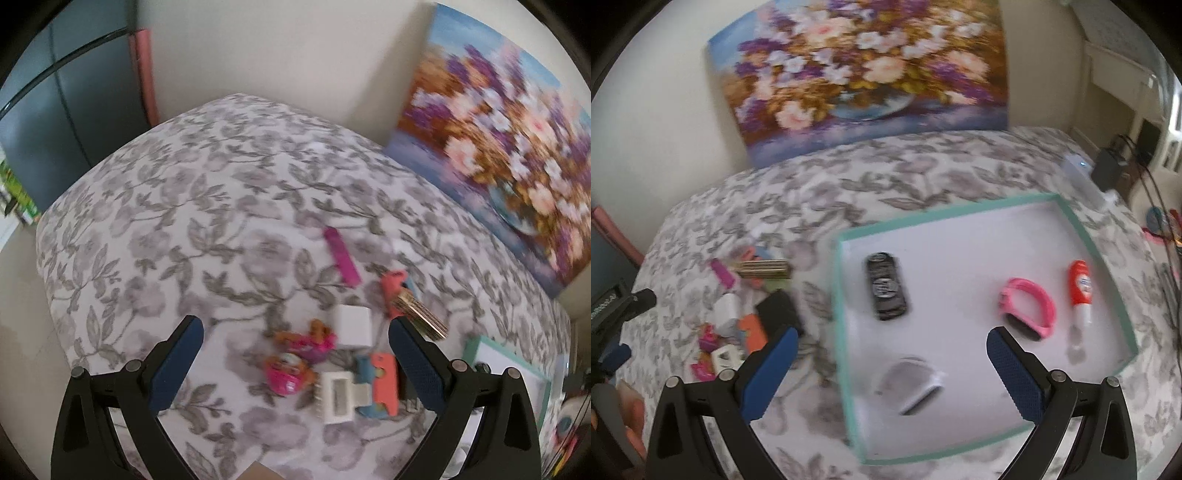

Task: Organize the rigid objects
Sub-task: 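Move both tools back over the remaining pile of items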

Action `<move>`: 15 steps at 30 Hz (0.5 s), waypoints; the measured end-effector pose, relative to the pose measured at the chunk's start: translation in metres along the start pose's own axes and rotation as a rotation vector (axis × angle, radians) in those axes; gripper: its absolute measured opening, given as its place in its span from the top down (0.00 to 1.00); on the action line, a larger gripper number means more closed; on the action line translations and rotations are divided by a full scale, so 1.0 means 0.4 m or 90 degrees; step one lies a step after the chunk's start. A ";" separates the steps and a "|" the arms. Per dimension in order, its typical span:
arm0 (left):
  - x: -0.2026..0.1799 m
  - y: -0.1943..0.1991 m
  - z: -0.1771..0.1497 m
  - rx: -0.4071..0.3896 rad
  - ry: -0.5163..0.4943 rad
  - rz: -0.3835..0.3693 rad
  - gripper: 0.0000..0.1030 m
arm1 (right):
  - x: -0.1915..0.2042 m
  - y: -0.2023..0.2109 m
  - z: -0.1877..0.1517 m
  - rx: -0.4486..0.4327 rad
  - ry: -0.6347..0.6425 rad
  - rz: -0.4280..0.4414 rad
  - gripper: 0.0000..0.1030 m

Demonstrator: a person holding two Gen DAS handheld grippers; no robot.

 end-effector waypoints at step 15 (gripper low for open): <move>0.146 -0.042 0.024 0.004 0.045 0.058 0.02 | 0.188 -0.040 -0.030 0.012 0.075 0.067 0.00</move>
Point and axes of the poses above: each gripper's, at about its wrist camera, not at the fingertips, and y roughly against the way its jaws point, x to its left, z to its top, the point moved 7 cm from there along -y, roughly the way its jaws point, and after that the axes turned 4 degrees about y, right-handed, at the moved point
